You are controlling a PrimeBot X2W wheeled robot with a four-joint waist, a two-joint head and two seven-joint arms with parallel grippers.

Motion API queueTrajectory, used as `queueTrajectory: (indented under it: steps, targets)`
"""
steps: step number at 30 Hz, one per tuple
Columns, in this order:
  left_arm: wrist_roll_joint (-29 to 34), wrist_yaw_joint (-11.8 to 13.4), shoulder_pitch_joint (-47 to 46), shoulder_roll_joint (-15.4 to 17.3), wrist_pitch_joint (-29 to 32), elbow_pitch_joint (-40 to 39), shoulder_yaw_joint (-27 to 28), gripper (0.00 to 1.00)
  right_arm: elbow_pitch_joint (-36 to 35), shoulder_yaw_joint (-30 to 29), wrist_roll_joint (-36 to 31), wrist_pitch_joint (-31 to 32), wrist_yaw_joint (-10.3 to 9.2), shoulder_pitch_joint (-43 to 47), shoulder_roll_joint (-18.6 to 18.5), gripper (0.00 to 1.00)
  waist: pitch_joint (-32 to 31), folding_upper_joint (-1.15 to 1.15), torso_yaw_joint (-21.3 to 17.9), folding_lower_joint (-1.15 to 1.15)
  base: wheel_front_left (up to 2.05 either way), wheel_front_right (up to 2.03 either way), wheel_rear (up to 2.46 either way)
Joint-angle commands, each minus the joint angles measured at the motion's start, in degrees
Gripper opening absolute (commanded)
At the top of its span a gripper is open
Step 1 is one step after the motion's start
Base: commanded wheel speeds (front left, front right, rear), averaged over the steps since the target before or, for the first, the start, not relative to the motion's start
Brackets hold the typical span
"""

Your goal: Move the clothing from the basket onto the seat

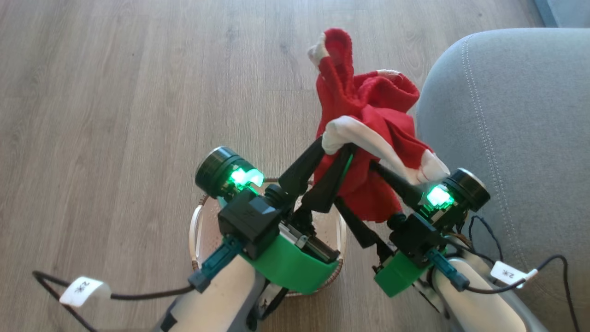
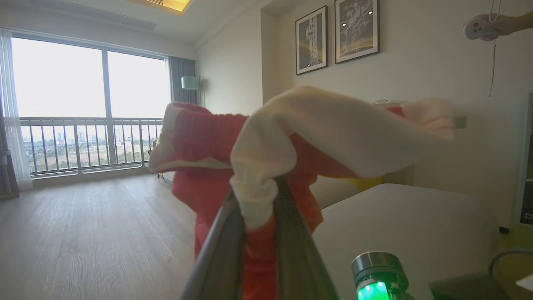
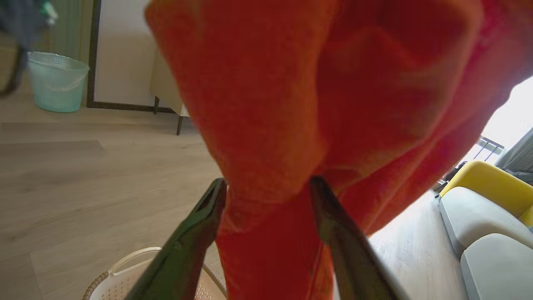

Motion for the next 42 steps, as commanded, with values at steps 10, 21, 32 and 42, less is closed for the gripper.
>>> queueTrajectory:
  steps: [10, 21, 32, 42]
  targets:
    - [-1.3, -0.3, -2.5, 0.2, -0.3, -0.9, 0.2, 0.0, -3.5, -3.8, -1.8, -0.1, 0.39, -1.1, 3.0, 1.0, -0.6, 0.0, 0.3, 0.0, 0.0, 0.0, 0.0]
    - [-3.1, -2.4, -1.1, 0.2, -0.3, 1.9, -4.3, 0.0, -1.6, -5.8, -3.1, -0.1, 0.39, -1.1, 5.5, 1.0, -2.5, 0.0, 1.1, 0.0, 0.0, 0.0, 0.0]
    - [-3.8, -1.7, -0.6, 0.2, -0.3, 3.2, -4.7, 0.0, -1.1, -8.5, -0.1, -0.1, 0.39, -0.5, 7.5, 0.0, -3.5, 0.0, 1.9, 0.0, 0.0, 0.0, 0.0]
    - [-3.9, -1.7, -0.2, 0.2, -0.3, 3.1, -3.9, 0.0, -4.6, -14.1, 5.8, -0.1, 0.39, 0.4, 8.7, 0.0, -3.6, 0.0, 2.0, 0.0, 0.0, 0.0, 0.0]
